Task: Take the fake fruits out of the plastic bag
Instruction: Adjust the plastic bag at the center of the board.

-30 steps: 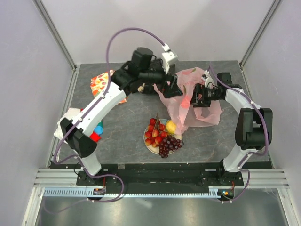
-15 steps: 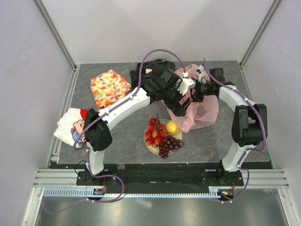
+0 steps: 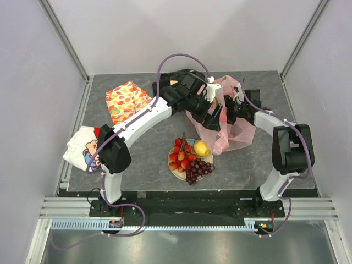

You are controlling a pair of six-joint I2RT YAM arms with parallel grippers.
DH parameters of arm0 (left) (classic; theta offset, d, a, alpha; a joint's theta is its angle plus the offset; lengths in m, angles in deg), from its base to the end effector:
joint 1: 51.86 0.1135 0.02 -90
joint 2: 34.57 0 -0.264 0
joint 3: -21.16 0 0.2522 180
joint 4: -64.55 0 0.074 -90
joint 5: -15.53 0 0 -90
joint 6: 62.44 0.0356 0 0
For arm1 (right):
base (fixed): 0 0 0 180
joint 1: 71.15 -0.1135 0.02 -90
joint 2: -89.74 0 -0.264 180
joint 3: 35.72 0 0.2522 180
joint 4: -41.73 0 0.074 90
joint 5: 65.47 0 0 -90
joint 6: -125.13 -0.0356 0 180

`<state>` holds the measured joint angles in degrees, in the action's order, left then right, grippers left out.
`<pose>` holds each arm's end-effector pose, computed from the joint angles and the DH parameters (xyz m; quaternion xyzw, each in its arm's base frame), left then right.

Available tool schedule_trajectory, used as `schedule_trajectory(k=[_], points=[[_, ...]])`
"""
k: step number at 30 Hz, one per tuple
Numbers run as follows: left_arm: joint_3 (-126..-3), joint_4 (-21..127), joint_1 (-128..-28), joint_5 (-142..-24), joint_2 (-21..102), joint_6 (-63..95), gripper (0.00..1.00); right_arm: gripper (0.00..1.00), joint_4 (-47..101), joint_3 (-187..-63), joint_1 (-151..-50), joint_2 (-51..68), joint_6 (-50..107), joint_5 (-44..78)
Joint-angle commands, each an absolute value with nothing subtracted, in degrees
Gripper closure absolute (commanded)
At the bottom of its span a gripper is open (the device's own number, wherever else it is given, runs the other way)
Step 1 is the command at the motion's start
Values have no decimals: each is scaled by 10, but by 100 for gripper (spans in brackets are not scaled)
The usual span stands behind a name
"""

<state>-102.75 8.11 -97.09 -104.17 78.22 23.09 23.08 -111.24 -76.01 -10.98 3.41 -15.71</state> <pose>0.2998 -0.3273 0.3309 0.4027 0.8042 -0.3695 0.2338 0.3670 0.0543 0.1954 0.0695 0.8715 0.4160 0.2501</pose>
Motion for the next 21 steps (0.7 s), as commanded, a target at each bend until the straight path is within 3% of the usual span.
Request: schedule_trajectory(k=[1,11,13,15,16,17,21], points=[[-1069,113,-967,-1126,795,191,1,28,320,-1114,-769,-68,-34,-115],[-1123,126,-971,-1058,866,111,1,30,317,-1099,-806,-51,-35,-55],[-1121,131,-970,-1042,872,101,5,30,317,-1095,-812,-50,-37,-47],[-1118,139,-970,-1049,878,97,29,31,319,-1090,-818,-48,-41,-40],[-1111,143,-971,-1049,876,96,51,31,319,-1089,-820,-47,-44,-38],[-1109,145,-972,-1028,875,94,98,32,319,-1087,-822,-48,-47,-34],[-1105,143,-968,-1029,859,124,99,32,319,-1091,-824,-53,-41,-32]])
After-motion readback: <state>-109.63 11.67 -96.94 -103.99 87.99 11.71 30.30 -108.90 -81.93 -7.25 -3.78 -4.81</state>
